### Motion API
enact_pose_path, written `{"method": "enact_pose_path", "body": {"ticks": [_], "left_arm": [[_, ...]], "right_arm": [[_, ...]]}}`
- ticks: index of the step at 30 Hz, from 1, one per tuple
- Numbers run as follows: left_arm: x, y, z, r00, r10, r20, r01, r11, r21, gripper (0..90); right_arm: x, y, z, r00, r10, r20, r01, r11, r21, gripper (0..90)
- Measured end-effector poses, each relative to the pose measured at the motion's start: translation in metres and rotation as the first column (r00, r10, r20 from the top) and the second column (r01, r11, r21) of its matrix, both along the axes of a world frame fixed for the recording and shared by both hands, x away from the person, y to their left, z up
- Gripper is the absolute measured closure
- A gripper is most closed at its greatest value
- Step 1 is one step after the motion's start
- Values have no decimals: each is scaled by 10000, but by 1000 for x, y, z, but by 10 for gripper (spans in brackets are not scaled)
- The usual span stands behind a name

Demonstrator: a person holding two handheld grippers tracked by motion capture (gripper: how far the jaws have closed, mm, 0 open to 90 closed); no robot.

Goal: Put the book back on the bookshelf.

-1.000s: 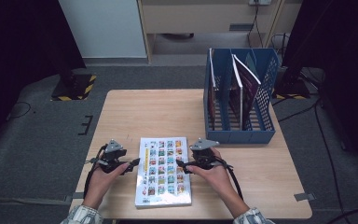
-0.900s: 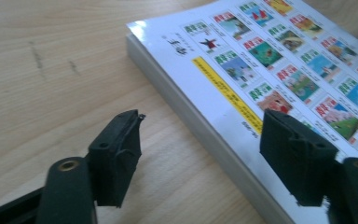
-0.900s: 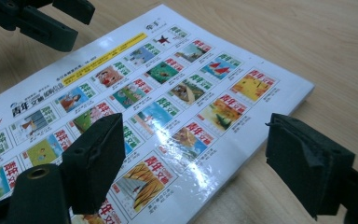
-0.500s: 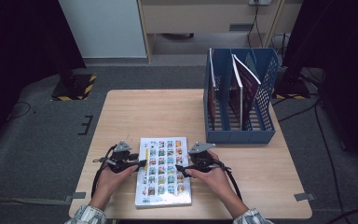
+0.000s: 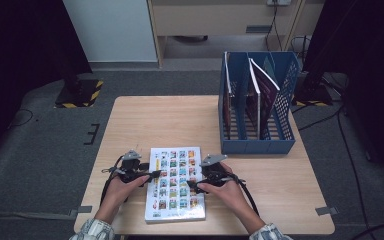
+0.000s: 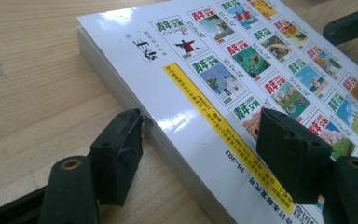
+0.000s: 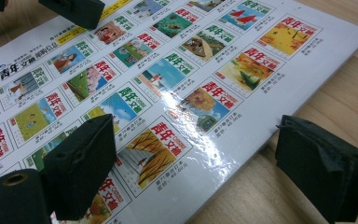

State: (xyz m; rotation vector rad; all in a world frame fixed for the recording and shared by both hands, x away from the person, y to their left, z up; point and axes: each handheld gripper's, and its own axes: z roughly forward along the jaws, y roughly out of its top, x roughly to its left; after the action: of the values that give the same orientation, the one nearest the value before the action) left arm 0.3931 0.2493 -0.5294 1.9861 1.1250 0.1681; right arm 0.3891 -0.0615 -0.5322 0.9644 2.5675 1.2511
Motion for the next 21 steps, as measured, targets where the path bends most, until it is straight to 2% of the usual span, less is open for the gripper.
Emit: {"method": "enact_pose_path", "body": {"ticks": [4,7,9,10,12,13,15,16,18,19,21], "left_arm": [[0,-2,3,9998,192,-65,-191,9998,106,312],[-2,-4,8,9993,357,134,-361,9990,270,370],[-4,-4,12,9989,441,176,-440,9990,-58,394],[-5,-3,14,9993,321,211,-316,9992,-246,414],[-8,-6,16,9998,-154,-113,139,9926,-1203,503],[-10,-11,18,9995,-308,-87,297,9941,-1039,498],[-14,-21,21,9983,-481,325,484,9988,-63,512],[-14,-23,22,9980,-517,374,518,9987,-1,531],[-13,-27,20,9986,-392,354,403,9988,-295,595],[-11,-29,19,9987,-397,308,405,9988,-258,616],[-11,-36,18,9978,-467,478,466,9989,50,660]], "right_arm": [[0,-1,-2,9998,-137,-155,139,9998,157,111],[0,-2,-5,9986,-299,-437,317,9987,402,102],[0,-2,-5,9988,-307,-384,324,9986,430,102],[0,-2,-5,9987,-316,-410,333,9985,427,101],[0,-2,-5,9988,-338,-362,354,9984,445,100],[0,-2,-5,9989,-328,-345,343,9984,452,99],[-1,-2,-5,9988,-337,-364,354,9983,471,99],[-1,-2,-5,9989,-329,-344,345,9983,473,99],[-1,-2,-6,9989,-320,-340,336,9982,490,99],[-1,-2,-6,9989,-310,-354,327,9982,496,98],[-1,-2,-6,9989,-306,-357,324,9982,498,98]]}}
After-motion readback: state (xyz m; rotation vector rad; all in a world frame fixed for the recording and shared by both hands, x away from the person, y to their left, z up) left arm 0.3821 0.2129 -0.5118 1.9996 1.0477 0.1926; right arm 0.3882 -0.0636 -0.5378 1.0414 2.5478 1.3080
